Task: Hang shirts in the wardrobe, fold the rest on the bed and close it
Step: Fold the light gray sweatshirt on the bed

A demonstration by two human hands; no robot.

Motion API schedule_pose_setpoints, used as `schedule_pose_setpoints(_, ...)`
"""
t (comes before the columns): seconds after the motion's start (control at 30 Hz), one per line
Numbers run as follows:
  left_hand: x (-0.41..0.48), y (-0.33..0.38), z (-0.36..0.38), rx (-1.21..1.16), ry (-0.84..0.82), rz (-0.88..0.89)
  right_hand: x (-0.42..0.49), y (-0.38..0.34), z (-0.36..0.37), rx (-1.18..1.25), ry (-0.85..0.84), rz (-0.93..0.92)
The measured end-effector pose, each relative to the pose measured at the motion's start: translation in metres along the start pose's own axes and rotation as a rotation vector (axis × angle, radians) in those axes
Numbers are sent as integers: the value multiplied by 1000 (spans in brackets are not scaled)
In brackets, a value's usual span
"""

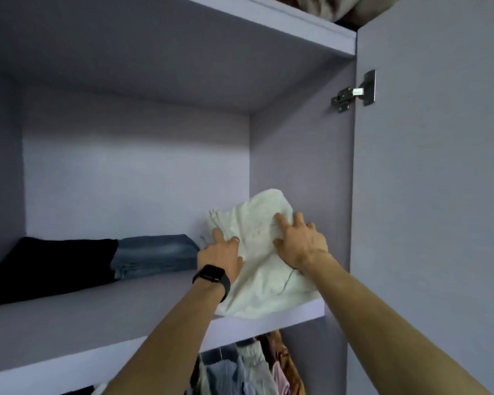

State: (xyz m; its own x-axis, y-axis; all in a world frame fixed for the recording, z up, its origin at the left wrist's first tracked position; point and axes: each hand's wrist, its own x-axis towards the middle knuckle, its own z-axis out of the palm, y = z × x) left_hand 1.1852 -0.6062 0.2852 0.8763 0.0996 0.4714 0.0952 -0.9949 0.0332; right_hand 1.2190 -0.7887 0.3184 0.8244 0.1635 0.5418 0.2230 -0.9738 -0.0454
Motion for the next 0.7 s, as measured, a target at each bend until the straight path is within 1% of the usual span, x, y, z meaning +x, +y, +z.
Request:
schedule_pose_setpoints(0.13, 40, 10, 24, 21, -104, -82, 50, 18, 36, -21, -136, -73)
schedule_pose_setpoints(0.23, 54, 8, 46, 27, -282, -140, 72, 25, 70, -127, -207, -128)
schedule_pose_setpoints(0.3, 52, 1, 58, 30, -387, -210, 81, 23, 88, -185, -241, -187)
schedule_pose_setpoints(0.37, 50, -4, 59, 108, -402, -261, 86, 20, 95, -177, -281, -220)
schedule_pose_setpoints(0.43, 52, -3, 56, 201, -349, -220, 91, 20, 96, -151, -313, -238)
schedule_pose_setpoints(0.47, 52, 2, 54, 164, -318, -173, 91, 20, 96, -142, -323, -240)
schedule_pose_setpoints(0.5, 51, 10, 52, 63, -293, -109, 90, 20, 95, -127, -325, -230)
schedule_pose_setpoints(0.57, 39, 25, 52, -238, -310, -45, 86, 18, 92, -88, -272, -187)
schedule_pose_setpoints(0.6, 30, 31, 55, -356, -332, -33, 82, 17, 89, -76, -187, -151)
schedule_pose_setpoints(0.63, 22, 34, 61, -416, -333, -28, 76, 16, 87, -66, -66, -108)
schedule_pose_setpoints(0.7, 11, 31, 72, -344, -320, -14, 56, 13, 83, 23, 173, -11)
